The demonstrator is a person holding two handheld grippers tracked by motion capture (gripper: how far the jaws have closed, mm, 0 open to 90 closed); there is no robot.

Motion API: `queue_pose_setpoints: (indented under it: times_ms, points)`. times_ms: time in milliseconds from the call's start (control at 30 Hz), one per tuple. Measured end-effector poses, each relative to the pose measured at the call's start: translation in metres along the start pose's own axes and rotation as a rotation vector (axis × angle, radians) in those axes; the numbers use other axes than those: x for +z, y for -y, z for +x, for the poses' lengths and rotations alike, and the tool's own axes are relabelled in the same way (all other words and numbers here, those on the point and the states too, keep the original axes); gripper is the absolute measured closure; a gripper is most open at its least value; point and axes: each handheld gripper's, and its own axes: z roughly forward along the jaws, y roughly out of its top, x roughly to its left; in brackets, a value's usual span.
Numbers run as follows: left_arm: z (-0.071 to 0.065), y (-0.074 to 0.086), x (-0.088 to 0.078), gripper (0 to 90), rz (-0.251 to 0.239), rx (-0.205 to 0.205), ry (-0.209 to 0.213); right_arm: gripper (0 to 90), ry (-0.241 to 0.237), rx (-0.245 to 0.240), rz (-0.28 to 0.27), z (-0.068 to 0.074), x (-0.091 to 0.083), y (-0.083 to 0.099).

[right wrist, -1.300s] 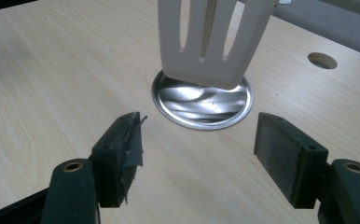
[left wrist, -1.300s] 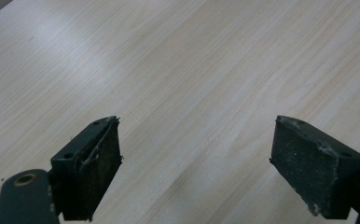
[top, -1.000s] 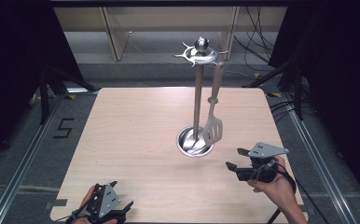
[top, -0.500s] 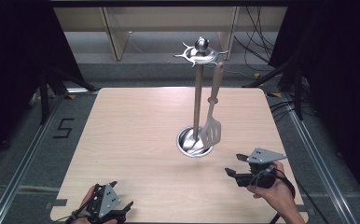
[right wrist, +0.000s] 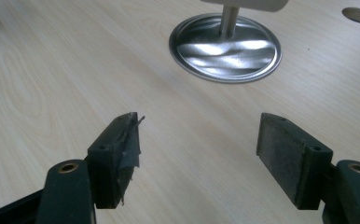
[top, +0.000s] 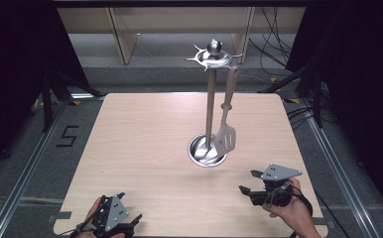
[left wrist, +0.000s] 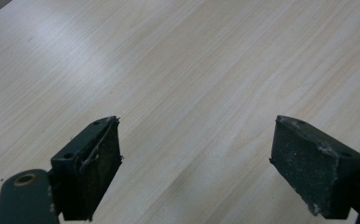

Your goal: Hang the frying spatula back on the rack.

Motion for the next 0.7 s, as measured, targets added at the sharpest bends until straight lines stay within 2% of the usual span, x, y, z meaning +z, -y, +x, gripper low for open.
queue_pose_setpoints:
  times_ms: [67, 100, 267, 300, 400, 433, 467, 667, 700]
  points:
    - [0.0, 0.0, 0.0, 15.0, 0.0, 0.0, 0.0, 30.8, -0.001, 0.001, 0.004, 0.0, 0.001, 0.001]
    - [0.0, 0.0, 0.0, 15.0, 0.0, 0.0, -0.002, 30.8, -0.009, 0.03, 0.019, 0.004, 0.001, 0.003]
    - [0.0, 0.0, 0.0, 15.0, -0.001, 0.0, 0.001, 30.7, -0.012, 0.003, 0.023, 0.004, 0.004, 0.009]
    - [0.0, 0.0, 0.0, 15.0, -0.001, 0.0, 0.001, 30.7, -0.018, 0.026, 0.036, 0.007, 0.004, 0.011]
    - [0.0, 0.0, 0.0, 15.0, -0.002, 0.0, 0.001, 30.7, -0.014, 0.006, 0.036, 0.007, 0.005, 0.016]
    - [0.0, 0.0, 0.0, 15.1, -0.002, 0.0, 0.001, 30.6, -0.019, 0.024, 0.051, 0.009, 0.006, 0.017]
    - [0.0, 0.0, 0.0, 15.0, -0.001, 0.0, 0.001, 30.7, -0.01, -0.001, 0.046, 0.008, 0.006, 0.019]
    - [0.0, 0.0, 0.0, 15.0, 0.001, 0.004, -0.003, 30.4, 0.012, -0.015, 0.064, 0.012, 0.005, 0.025]
    - [-0.001, 0.0, 0.002, 15.0, -0.011, -0.01, -0.01, 30.5, 0.011, -0.018, 0.061, 0.012, 0.005, 0.026]
